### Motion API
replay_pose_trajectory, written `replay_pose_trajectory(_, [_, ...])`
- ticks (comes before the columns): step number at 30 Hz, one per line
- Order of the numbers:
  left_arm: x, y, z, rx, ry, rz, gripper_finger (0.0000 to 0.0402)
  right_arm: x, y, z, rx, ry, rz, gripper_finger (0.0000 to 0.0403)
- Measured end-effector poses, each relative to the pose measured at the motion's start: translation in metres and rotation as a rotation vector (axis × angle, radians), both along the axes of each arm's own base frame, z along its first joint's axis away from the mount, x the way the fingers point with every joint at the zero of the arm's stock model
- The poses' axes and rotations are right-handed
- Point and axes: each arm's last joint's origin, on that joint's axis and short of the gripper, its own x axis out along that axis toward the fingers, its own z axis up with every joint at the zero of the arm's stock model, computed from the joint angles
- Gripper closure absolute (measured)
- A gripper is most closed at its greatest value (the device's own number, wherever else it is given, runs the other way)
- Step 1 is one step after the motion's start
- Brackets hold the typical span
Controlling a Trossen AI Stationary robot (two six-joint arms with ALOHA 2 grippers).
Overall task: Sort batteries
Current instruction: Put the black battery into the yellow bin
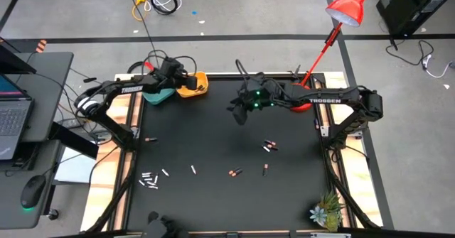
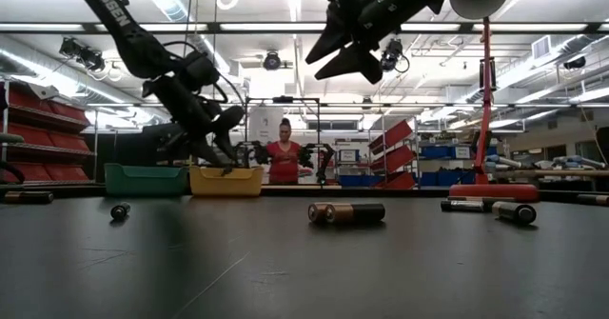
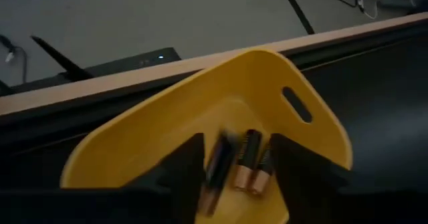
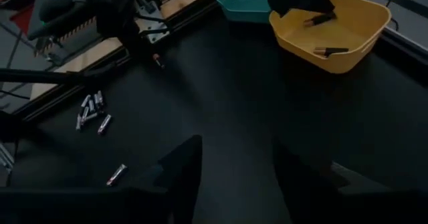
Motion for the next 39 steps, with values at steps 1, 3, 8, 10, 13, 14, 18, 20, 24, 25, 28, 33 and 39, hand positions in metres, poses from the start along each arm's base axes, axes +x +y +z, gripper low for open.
replay_pose_trajectory(1, [0.001,0.001,0.002,0.0,-0.013,-0.011,0.0198,0.0,-0.001,0.0,0.001,0.0,-0.003,0.0214])
replay_pose_trajectory(3, [0.004,0.003,0.009,0.004,-0.047,-0.039,0.019,-0.001,-0.004,0.0,0.002,0.0,-0.008,0.0214])
replay_pose_trajectory(8, [0.017,-0.008,0.036,0.093,-0.093,-0.194,0.0207,-0.006,-0.009,-0.002,0.068,0.026,0.012,0.0216])
replay_pose_trajectory(10, [0.023,-0.021,0.051,0.155,-0.079,-0.275,0.0217,-0.013,-0.009,-0.005,0.115,0.092,0.004,0.022])
replay_pose_trajectory(13, [0.028,-0.045,0.067,0.212,-0.067,-0.377,0.023,-0.032,-0.005,-0.013,0.176,0.286,-0.011,0.023])
replay_pose_trajectory(14, [0.029,-0.052,0.072,0.219,-0.072,-0.398,0.0233,-0.039,-0.003,-0.017,0.19,0.368,-0.016,0.0233])
replay_pose_trajectory(18, [0.032,-0.076,0.08,0.203,-0.073,-0.468,0.0239,-0.065,0.01,-0.04,0.242,0.65,0.013,0.0244])
replay_pose_trajectory(20, [0.033,-0.086,0.082,0.196,-0.072,-0.498,0.0239,-0.073,0.02,-0.059,0.251,0.734,0.046,0.0247])
replay_pose_trajectory(24, [0.037,-0.104,0.087,0.179,-0.079,-0.528,0.024,-0.086,0.046,-0.083,0.265,0.785,0.112,0.0247])
replay_pose_trajectory(25, [0.037,-0.109,0.089,0.177,-0.081,-0.534,0.024,-0.089,0.053,-0.086,0.269,0.79,0.114,0.0248])
replay_pose_trajectory(28, [0.036,-0.124,0.094,0.187,-0.068,-0.545,0.024,-0.101,0.069,-0.088,0.265,0.802,0.086,0.0248])
replay_pose_trajectory(33, [0.035,-0.141,0.1,0.201,-0.063,-0.575,0.024,-0.122,0.08,-0.086,0.361,0.759,-0.012,0.025])
replay_pose_trajectory(39, [0.038,-0.147,0.101,0.208,-0.075,-0.561,0.024,-0.121,0.101,-0.088,0.565,0.634,-0.116,0.025])
